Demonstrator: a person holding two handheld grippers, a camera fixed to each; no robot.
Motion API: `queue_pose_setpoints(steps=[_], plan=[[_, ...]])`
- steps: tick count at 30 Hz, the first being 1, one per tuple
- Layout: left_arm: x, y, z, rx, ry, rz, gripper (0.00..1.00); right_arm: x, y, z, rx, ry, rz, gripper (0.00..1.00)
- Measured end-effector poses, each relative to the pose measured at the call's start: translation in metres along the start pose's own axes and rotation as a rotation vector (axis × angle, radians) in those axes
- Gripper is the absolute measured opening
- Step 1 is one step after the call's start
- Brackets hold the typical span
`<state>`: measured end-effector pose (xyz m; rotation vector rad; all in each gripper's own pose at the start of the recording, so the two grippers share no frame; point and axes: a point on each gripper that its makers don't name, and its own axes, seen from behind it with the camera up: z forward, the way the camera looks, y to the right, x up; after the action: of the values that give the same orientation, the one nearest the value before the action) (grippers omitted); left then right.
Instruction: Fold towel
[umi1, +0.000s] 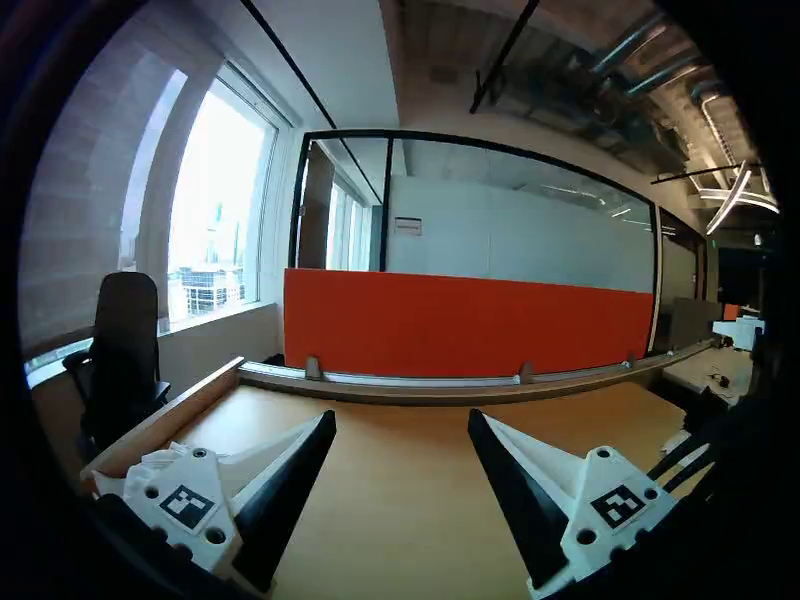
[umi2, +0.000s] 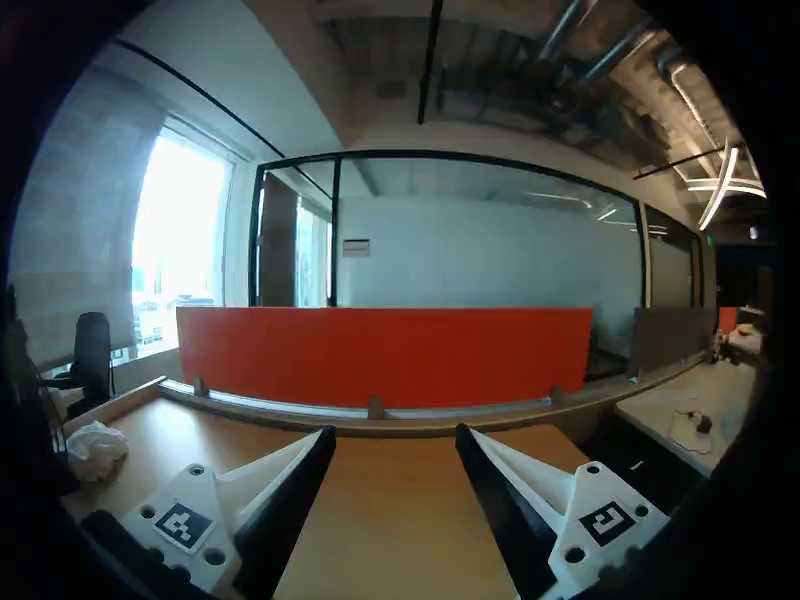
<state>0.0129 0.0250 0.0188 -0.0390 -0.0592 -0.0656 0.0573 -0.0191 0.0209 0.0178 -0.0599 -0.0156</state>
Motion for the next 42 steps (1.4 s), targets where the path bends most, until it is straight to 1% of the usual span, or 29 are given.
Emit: queue_pose_setpoints(steps=[3, 6, 11, 15, 18, 27, 32, 39, 42], plan=[[-0.001, 0.0, 0.0, -0.002, 0.012, 0.0, 0.98, 0.007, -0.009, -0.002, 0.004, 0.004, 0.0, 0.93], [-0.003, -0.004, 0.0, 0.004, 0.022, 0.006, 0.98, 0.012, -0.018, -0.003, 0.013, 0.011, -0.008, 0.93], [-0.009, -0.01, 0.0, 0.016, 0.038, 0.034, 0.98, 0.019, -0.03, -0.005, 0.016, 0.016, -0.016, 0.93], [-0.02, -0.013, 0.003, 0.021, 0.046, 0.063, 0.98, 0.018, -0.036, -0.007, 0.019, 0.022, -0.022, 0.93], [-0.028, -0.014, 0.006, 0.025, 0.055, 0.076, 0.98, 0.014, -0.039, -0.007, 0.015, 0.022, -0.028, 0.93], [-0.06, -0.015, 0.008, 0.03, 0.084, 0.083, 0.98, -0.011, -0.043, -0.004, 0.022, 0.005, -0.046, 0.93], [-0.08, -0.018, 0.008, 0.03, 0.094, 0.075, 0.98, -0.022, -0.046, -0.002, 0.019, 0.002, -0.047, 0.93], [-0.106, -0.026, 0.009, 0.043, 0.117, 0.066, 0.98, -0.035, -0.048, 0.0, 0.018, 0.014, -0.032, 0.93], [-0.116, -0.028, 0.01, 0.045, 0.121, 0.063, 0.98, -0.042, -0.048, 0.0, 0.015, 0.014, -0.033, 0.93]])
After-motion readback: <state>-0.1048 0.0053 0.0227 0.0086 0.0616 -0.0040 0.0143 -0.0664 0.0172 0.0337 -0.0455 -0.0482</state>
